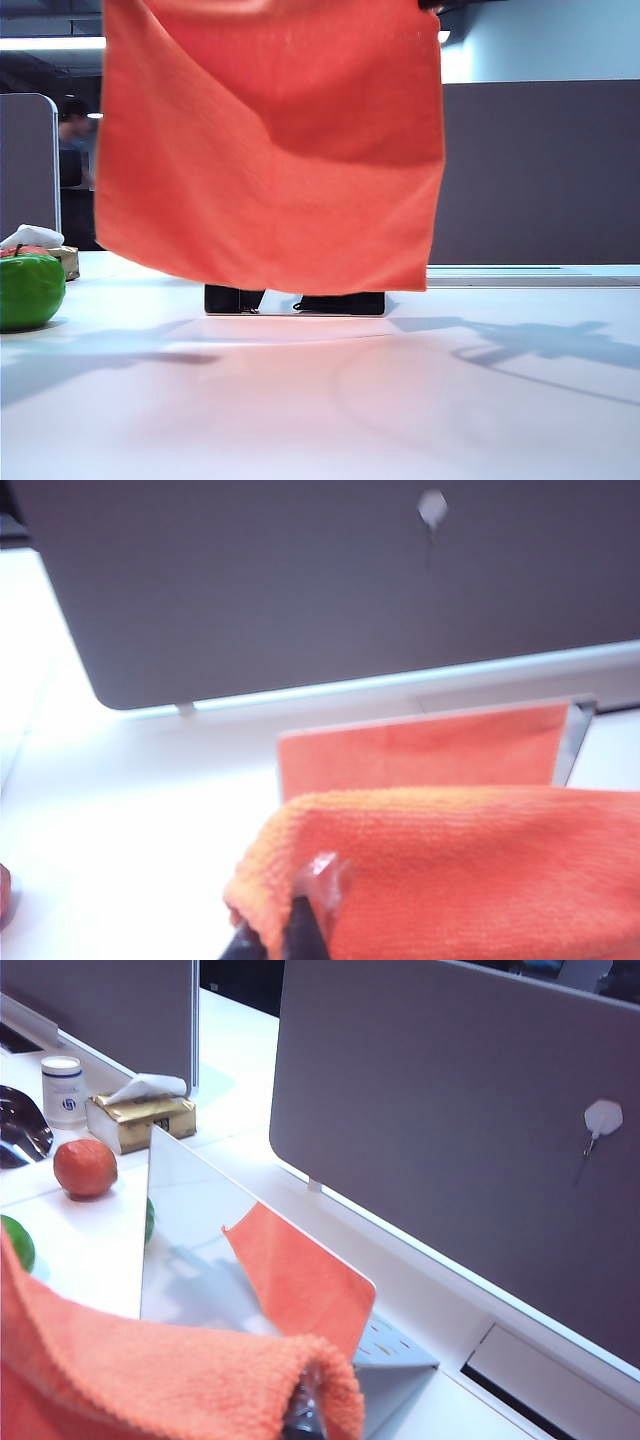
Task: Pick up the cloth from the table and use it to cover the mirror.
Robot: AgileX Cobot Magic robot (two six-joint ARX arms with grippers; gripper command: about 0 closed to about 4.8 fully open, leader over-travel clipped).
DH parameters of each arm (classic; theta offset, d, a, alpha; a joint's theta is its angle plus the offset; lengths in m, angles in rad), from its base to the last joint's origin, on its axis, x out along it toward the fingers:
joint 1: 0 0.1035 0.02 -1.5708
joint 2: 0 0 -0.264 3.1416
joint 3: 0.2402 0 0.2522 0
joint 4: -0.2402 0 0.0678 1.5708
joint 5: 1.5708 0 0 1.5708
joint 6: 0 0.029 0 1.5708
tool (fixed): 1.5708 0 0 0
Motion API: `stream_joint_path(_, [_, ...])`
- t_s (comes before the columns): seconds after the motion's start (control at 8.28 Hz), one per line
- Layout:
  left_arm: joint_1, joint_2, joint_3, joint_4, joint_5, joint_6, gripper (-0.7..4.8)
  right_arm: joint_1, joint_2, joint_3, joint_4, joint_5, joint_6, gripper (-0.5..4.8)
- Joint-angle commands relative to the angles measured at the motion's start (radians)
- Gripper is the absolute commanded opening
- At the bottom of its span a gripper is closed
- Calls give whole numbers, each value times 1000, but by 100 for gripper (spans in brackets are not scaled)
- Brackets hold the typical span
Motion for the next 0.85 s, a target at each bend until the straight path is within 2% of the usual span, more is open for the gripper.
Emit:
stream_joint_path(0.12, [38,98,5,47,51,1,-6,1,92,6,63,34,-21,-1])
stream_joint_path(0.24, [75,134,5,66,49,1,-6,1,142,11,86,86,-30,-1])
stream_joint_path(0.36, [86,141,5,74,48,0,-6,1,152,15,89,90,-31,-1])
stream_joint_path(0.48, [140,155,5,84,57,-3,-6,1,177,32,95,104,-47,-1])
stream_joint_path(0.6, [262,171,5,142,177,-4,-6,1,190,45,168,134,-48,-1])
stream_joint_path(0.85, [269,216,5,196,254,-4,-6,1,194,56,186,156,-53,-1])
